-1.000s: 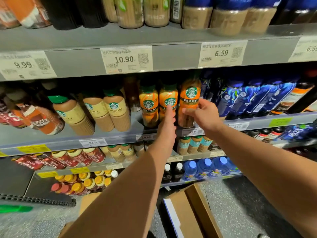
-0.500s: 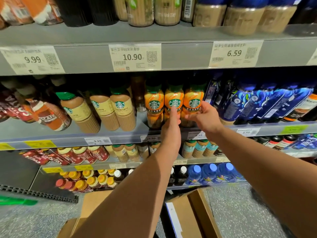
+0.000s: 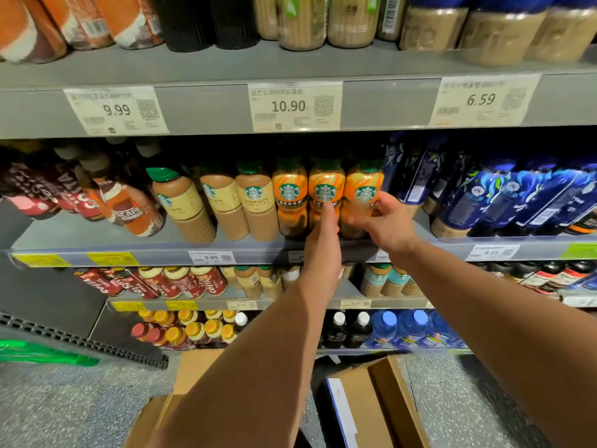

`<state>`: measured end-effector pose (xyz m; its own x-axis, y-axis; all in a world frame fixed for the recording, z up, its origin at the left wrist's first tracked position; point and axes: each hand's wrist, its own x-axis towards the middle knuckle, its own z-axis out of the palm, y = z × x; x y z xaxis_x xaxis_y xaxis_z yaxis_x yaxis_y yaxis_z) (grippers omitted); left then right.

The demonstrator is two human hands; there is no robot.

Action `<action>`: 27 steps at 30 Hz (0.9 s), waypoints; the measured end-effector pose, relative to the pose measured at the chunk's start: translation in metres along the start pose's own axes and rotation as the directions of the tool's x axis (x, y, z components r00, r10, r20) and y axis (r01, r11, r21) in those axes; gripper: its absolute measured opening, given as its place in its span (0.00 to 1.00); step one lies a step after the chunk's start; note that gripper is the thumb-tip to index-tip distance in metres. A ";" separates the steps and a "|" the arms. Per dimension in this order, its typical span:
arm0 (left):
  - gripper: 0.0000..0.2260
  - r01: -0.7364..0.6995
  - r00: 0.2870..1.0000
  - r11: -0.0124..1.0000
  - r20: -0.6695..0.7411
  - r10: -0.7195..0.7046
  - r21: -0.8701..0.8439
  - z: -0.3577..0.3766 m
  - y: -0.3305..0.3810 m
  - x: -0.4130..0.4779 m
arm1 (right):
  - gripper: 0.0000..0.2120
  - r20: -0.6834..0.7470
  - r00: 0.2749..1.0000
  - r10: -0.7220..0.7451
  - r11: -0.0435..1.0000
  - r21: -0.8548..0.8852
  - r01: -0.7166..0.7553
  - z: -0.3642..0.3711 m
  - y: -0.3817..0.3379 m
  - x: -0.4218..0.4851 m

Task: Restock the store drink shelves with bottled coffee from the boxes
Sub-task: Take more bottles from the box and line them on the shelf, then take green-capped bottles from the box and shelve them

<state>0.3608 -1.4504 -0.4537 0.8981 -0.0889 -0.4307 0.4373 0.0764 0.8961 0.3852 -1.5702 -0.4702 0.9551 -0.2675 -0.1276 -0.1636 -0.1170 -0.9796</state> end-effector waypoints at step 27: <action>0.13 -0.250 0.950 -0.042 0.254 0.183 0.967 -0.269 -0.033 -0.188 | 0.13 0.194 0.961 0.198 0.161 -0.973 0.163 0.196 -0.040 -0.256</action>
<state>0.1900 -1.1690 -0.4314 0.9212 -0.3224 -0.2177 -0.2883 -0.9415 0.1743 0.1959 -1.3094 -0.4290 0.9332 -0.0950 -0.3467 -0.1110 -0.9935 -0.0267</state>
